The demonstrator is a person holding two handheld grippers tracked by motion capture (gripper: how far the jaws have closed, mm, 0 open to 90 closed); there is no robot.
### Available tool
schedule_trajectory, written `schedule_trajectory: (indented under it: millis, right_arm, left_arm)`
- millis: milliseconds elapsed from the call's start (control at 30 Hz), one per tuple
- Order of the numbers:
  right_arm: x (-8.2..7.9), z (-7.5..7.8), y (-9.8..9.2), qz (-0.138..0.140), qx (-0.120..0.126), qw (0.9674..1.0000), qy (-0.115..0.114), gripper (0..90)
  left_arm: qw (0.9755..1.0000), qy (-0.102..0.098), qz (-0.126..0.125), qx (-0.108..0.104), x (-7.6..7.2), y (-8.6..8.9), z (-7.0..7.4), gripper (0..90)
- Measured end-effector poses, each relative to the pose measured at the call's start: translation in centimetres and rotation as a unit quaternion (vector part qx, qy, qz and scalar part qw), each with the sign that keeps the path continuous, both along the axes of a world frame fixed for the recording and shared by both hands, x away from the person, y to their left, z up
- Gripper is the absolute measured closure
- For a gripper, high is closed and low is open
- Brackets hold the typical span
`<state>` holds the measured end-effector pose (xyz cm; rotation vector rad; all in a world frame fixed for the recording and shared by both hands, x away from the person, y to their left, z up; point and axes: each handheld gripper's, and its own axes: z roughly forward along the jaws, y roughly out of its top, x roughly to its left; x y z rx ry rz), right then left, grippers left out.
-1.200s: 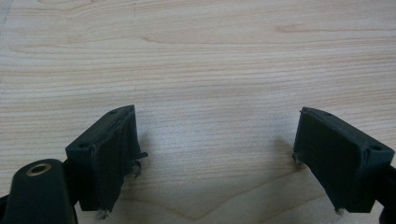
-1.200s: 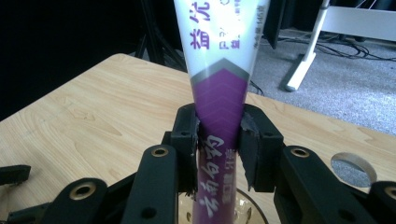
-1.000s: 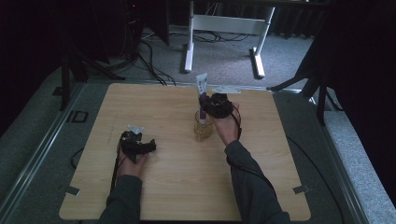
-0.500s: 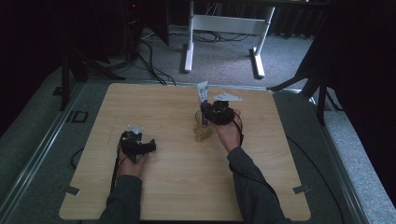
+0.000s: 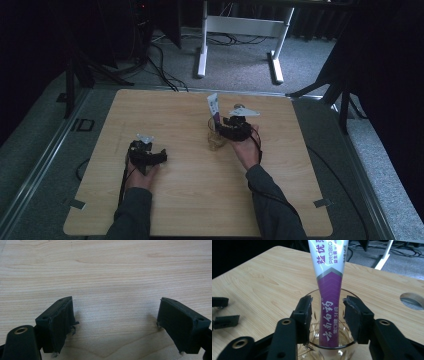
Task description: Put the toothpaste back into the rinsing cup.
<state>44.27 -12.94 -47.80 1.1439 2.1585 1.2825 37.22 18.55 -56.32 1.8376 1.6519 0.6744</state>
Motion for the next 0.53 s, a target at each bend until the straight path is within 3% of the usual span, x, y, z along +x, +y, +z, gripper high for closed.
schedule_trajectory:
  millis: [133, 533]
  right_arm:
    - [-0.2, -0.3, -0.4, -0.001, -0.007, 1.0, 0.002, 53.6]
    - [-2.3, 0.2, -3.4, -0.016, 0.05, 0.9985, -0.017, 50.6]
  left_arm:
    - [1.0, -0.001, 0.001, -0.001, 0.0, 0.0, 0.0, 14.1]
    - [1.0, -0.001, 0.001, 0.0, 0.0, 0.0, 0.0, 14.1]
